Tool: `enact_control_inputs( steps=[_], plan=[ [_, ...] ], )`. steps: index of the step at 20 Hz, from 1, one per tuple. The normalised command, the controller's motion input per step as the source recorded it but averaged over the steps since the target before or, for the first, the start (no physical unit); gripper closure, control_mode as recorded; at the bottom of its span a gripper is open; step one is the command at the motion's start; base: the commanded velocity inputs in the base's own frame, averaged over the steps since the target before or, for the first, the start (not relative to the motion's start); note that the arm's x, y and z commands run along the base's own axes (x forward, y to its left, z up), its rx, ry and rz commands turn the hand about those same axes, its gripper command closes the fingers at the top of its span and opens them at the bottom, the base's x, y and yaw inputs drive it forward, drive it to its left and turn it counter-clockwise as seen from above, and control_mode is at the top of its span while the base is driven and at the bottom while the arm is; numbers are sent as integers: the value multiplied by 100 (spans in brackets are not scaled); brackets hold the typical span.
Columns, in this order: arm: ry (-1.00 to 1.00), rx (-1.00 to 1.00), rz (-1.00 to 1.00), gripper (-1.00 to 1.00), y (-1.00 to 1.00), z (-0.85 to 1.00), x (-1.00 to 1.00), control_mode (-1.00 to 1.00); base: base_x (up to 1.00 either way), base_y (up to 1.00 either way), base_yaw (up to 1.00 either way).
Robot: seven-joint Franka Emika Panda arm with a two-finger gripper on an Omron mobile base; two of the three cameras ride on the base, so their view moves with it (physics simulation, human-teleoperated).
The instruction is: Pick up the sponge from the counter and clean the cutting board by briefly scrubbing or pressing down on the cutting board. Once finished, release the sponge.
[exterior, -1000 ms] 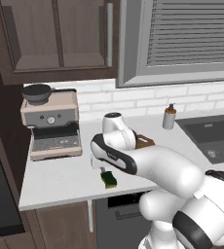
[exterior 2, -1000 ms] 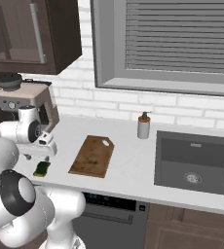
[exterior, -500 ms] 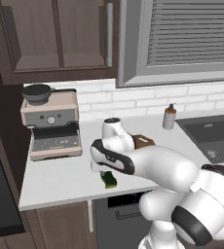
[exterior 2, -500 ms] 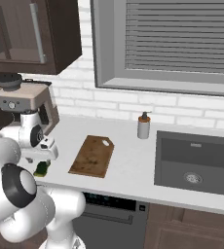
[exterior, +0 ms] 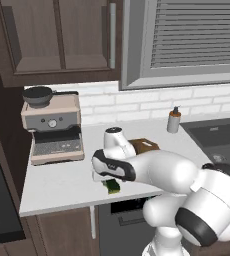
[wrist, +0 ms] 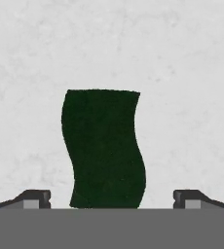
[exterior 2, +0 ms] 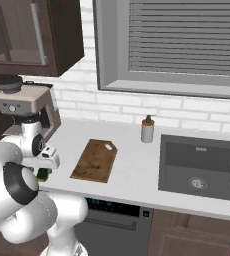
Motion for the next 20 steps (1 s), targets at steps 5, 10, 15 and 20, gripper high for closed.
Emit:
enact_control_inputs(
  steps=[5, 10, 15, 20],
  plan=[
    [0, 0, 0, -100, 0, -23, 0, -100, 0, 0, 0],
    [0, 0, 0, -100, 0, -19, 0, -100, 0, 0, 0],
    [0, 0, 0, -100, 0, -16, 0, -100, 0, 0, 0],
    [0, 0, 0, -100, 0, -11, 0, -100, 0, 0, 0]
  ],
)
